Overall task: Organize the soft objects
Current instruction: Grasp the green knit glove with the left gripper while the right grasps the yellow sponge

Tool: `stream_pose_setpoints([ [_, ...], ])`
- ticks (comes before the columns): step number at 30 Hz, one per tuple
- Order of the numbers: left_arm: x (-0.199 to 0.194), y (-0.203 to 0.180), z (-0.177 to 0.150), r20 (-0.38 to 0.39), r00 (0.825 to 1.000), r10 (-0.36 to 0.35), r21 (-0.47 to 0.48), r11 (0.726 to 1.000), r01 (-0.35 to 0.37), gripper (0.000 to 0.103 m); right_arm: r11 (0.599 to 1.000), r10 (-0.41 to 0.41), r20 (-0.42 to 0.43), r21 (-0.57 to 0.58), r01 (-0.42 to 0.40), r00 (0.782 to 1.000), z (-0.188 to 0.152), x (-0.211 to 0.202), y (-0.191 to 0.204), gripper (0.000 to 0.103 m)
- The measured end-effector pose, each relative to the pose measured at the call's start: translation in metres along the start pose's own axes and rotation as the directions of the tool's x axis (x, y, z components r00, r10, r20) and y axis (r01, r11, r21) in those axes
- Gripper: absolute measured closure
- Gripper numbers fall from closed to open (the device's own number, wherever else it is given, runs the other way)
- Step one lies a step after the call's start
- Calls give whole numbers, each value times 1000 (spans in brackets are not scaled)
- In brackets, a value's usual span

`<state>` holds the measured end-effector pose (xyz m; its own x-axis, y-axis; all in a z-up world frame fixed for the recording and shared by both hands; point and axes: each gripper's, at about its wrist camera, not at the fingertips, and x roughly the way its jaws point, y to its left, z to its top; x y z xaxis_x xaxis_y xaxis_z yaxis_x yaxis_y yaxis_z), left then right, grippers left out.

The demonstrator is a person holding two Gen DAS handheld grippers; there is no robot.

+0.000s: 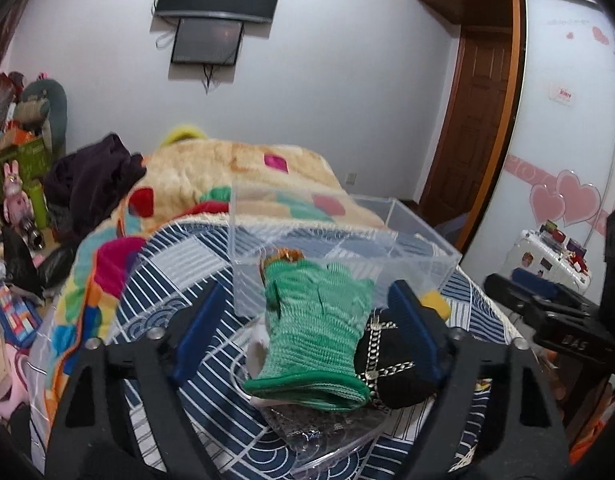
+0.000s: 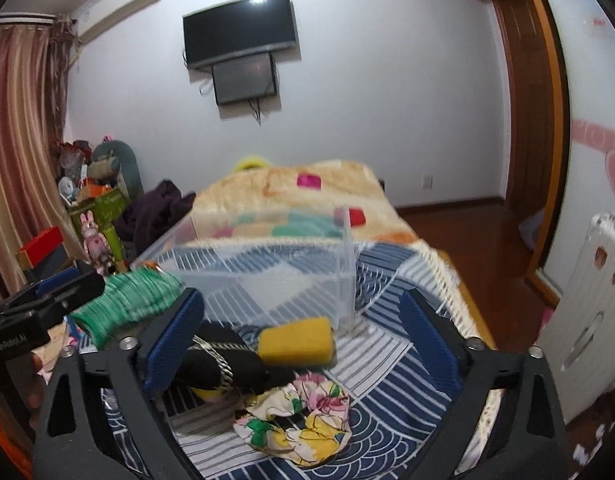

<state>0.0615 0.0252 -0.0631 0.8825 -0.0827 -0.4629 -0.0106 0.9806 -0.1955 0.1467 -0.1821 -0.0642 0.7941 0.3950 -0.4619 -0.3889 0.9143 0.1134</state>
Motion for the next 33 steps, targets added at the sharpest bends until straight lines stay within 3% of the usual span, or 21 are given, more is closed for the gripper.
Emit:
stream_pose_setpoints([
  [7, 22, -1, -11, -70, 997, -43, -5, 999, 43, 56, 1000, -2, -138, 6, 3, 990, -15, 36, -2, 26],
  [13, 20, -4, -11, -62, 997, -48, 14, 999, 49, 71, 996, 69, -237, 69, -54, 969, -24, 55, -9, 41],
  [15, 18, -4, -11, -55, 997, -48, 14, 999, 49, 74, 994, 86, -241, 80, -68, 967, -25, 54, -12, 48],
  [16, 17, -4, -10, -49, 998, -47, 15, 999, 48, 76, 994, 92, -245, 87, -73, 965, -26, 53, -13, 56],
  [23, 2, -3, -4, -6, 999, -46, 11, 999, 46, 80, 996, 64, -204, 70, -51, 977, -25, 42, -14, 80],
  [33, -23, -1, 11, 73, 997, -38, 0, 999, 38, 81, 998, 44, -109, 53, -38, 993, -7, 14, -14, 88],
])
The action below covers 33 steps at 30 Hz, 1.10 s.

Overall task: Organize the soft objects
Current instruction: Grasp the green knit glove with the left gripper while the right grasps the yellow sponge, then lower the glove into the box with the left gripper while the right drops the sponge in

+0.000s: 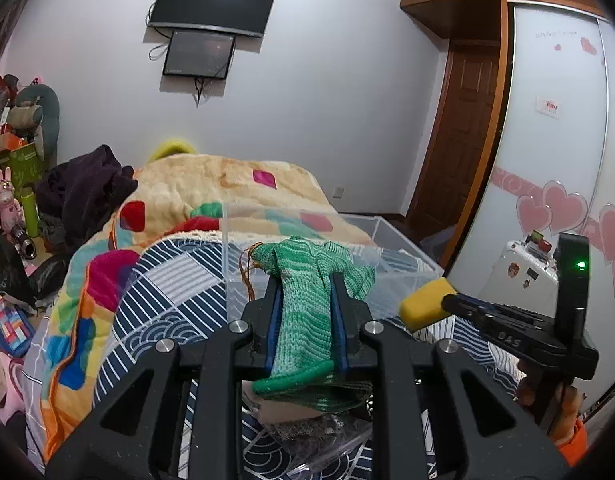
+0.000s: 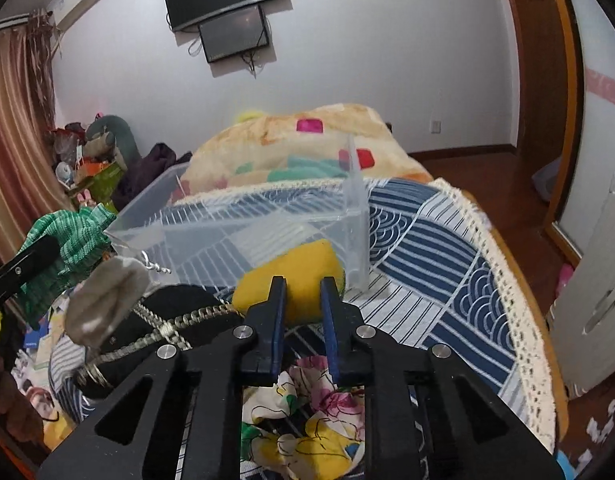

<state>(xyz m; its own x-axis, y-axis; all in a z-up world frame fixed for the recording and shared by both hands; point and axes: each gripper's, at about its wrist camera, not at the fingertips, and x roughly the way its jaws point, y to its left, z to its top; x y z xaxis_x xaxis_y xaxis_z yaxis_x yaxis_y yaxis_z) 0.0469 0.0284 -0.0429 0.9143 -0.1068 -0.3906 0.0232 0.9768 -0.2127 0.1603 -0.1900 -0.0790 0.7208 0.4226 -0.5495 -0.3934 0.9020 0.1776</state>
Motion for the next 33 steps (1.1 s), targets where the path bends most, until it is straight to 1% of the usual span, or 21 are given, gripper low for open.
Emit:
stream_pose_setpoints([
  [9, -3, 4, 22, 28, 999, -21, -20, 1000, 22, 81, 1000, 9, 118, -16, -8, 993, 24, -26, 11, 88],
  [13, 6, 6, 36, 24, 999, -35, -23, 999, 36, 81, 1000, 9, 146, -23, -6, 989, 34, -27, 14, 88],
  [16, 19, 7, 43, 7, 999, -49, -25, 998, 49, 81, 1000, 5, 156, -30, 0, 988, 41, -24, 16, 88],
  [19, 38, 9, 50, -33, 997, -64, -39, 997, 63, 81, 999, -1, 160, -34, 6, 987, 48, -17, 17, 88],
  [24, 70, 7, 52, -116, 992, -55, -29, 998, 52, 81, 999, -20, 147, -46, 26, 989, 57, 2, 22, 88],
  [28, 97, 7, 49, -203, 977, -65, -40, 998, 58, 81, 998, -26, 112, -51, 32, 993, 58, 21, 26, 88],
  [31, 115, 9, 45, -264, 963, -52, -43, 998, 42, 81, 997, -38, 70, -61, 43, 997, 56, 36, 28, 88],
  [33, 123, 11, 43, -290, 956, -47, -51, 998, 34, 81, 996, -50, 42, -66, 52, 998, 55, 44, 28, 88],
])
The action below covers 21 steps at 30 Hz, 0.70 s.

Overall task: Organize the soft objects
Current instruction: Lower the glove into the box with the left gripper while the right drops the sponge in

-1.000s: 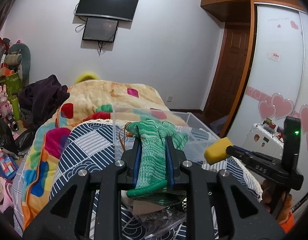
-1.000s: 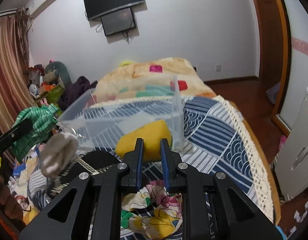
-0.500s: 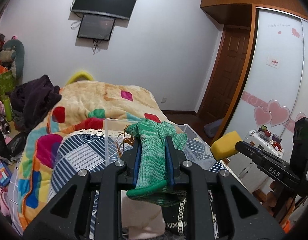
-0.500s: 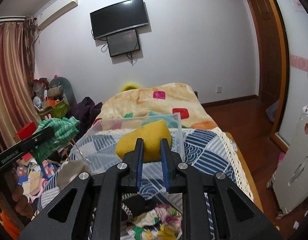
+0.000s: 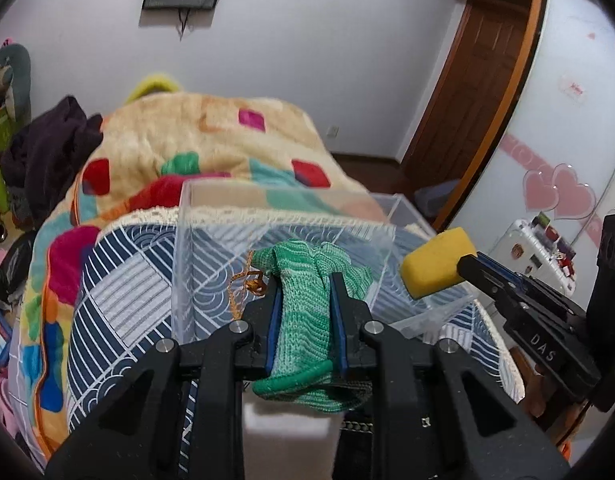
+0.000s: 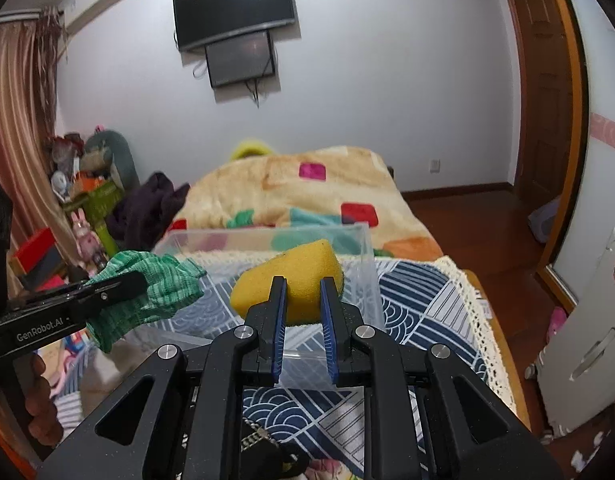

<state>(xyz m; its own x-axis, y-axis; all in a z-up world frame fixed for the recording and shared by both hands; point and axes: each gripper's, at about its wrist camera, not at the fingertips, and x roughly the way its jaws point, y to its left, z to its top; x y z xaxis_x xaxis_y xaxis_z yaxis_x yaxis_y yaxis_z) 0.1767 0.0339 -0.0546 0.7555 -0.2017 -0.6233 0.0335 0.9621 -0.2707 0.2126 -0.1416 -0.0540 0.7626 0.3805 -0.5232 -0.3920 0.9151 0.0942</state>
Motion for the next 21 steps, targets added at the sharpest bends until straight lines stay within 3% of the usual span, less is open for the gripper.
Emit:
stream_pose_setpoints([
  [5, 11, 7, 2, -37, 999, 18, -26, 999, -19, 79, 1000, -9, -65, -16, 8, 998, -7, 18, 2, 88],
  [9, 11, 10, 0, -41, 999, -2, -52, 999, -1, 50, 1000, 3, -102, -20, -5, 995, -10, 21, 1, 86],
  [15, 2, 4, -4, -10, 1000, 20, -19, 1000, -20, 42, 999, -14, -107, -36, 10, 994, -11, 18, 0, 83],
  [18, -5, -2, -4, 13, 999, 38, 14, 999, -38, 37, 999, -14, -103, -40, 10, 995, -10, 14, 0, 66],
  [19, -9, -6, -5, 26, 998, 49, 29, 998, -50, 34, 999, -20, -94, -44, 16, 995, -11, 10, 0, 56],
  [21, -16, -11, -7, 50, 997, 65, 55, 996, -68, 32, 998, -29, -73, -54, 25, 997, -10, 6, 3, 50],
])
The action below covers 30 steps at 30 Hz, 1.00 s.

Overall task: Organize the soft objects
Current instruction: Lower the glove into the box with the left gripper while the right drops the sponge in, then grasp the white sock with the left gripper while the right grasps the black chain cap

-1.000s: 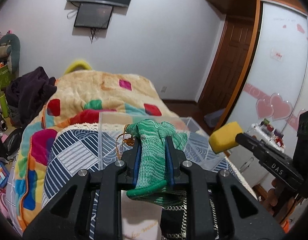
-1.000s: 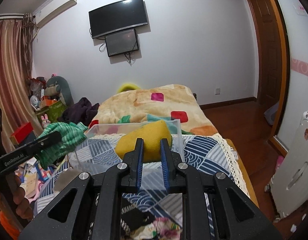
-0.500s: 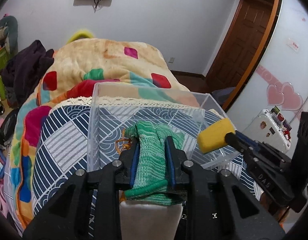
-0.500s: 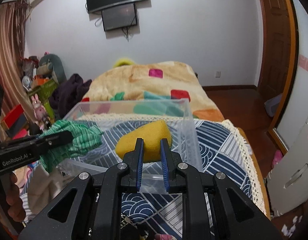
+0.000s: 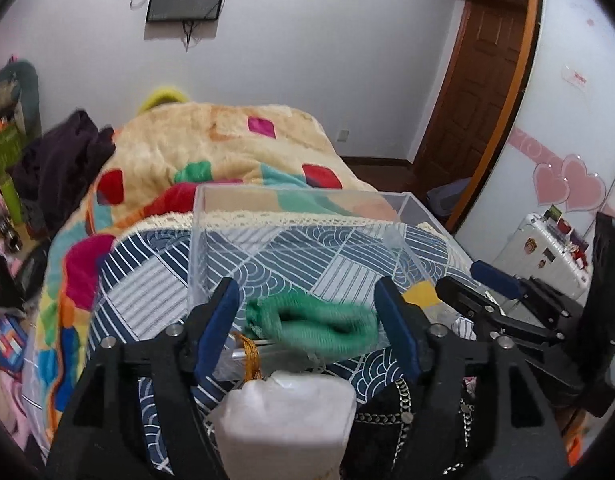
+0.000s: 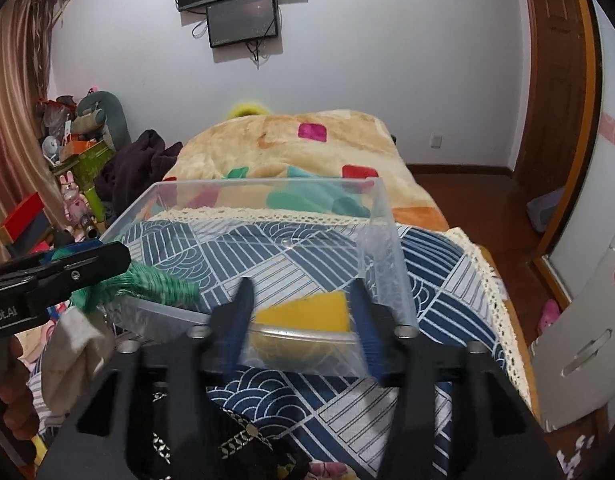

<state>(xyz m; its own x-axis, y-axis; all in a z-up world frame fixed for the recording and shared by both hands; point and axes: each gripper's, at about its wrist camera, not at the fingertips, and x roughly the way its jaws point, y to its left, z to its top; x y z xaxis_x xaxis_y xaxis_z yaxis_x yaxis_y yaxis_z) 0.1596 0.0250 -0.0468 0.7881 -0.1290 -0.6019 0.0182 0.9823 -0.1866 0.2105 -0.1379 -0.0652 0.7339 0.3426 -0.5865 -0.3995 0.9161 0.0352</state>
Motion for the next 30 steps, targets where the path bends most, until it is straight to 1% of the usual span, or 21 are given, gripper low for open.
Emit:
stream_pose_setpoints([
  [3, -12, -6, -3, 29, 999, 19, 32, 999, -20, 30, 1000, -2, 23, -16, 2, 1000, 1, -10, 2, 47],
  [8, -31, -8, -9, 74, 996, 46, 50, 997, -50, 26, 1000, 12, 86, -21, -11, 996, 1, -35, 4, 31],
  [9, -37, -9, -11, 86, 995, 49, 55, 997, -54, 25, 1000, 20, 99, -20, -18, 995, 1, -41, 5, 30],
  [11, -45, -10, -15, 101, 994, 51, 57, 997, -57, 21, 999, 37, 123, -16, -36, 992, 1, -51, 5, 23],
  [13, -53, -9, -20, 117, 992, 55, 55, 997, -62, 13, 998, 62, 145, -8, -61, 987, 0, -60, 6, 20],
  [16, -61, -6, -29, 121, 991, 59, 50, 997, -66, 10, 996, 93, 152, -11, -92, 984, -4, -64, 10, 20],
  [19, -63, -5, -39, 110, 992, 66, 47, 996, -71, 9, 994, 112, 139, -13, -112, 984, -12, -63, 15, 19],
  [22, -63, -2, -53, 89, 993, 82, 50, 995, -87, 9, 991, 132, 112, -2, -132, 985, -23, -57, 18, 14],
  [26, -59, -3, -70, 60, 993, 100, 66, 992, -104, 9, 988, 154, 59, 8, -155, 986, -36, -45, 22, 13],
  [30, -51, -2, -82, 24, 995, 94, 60, 994, -95, 9, 980, 197, 6, 19, -197, 980, -47, -35, 27, 13],
])
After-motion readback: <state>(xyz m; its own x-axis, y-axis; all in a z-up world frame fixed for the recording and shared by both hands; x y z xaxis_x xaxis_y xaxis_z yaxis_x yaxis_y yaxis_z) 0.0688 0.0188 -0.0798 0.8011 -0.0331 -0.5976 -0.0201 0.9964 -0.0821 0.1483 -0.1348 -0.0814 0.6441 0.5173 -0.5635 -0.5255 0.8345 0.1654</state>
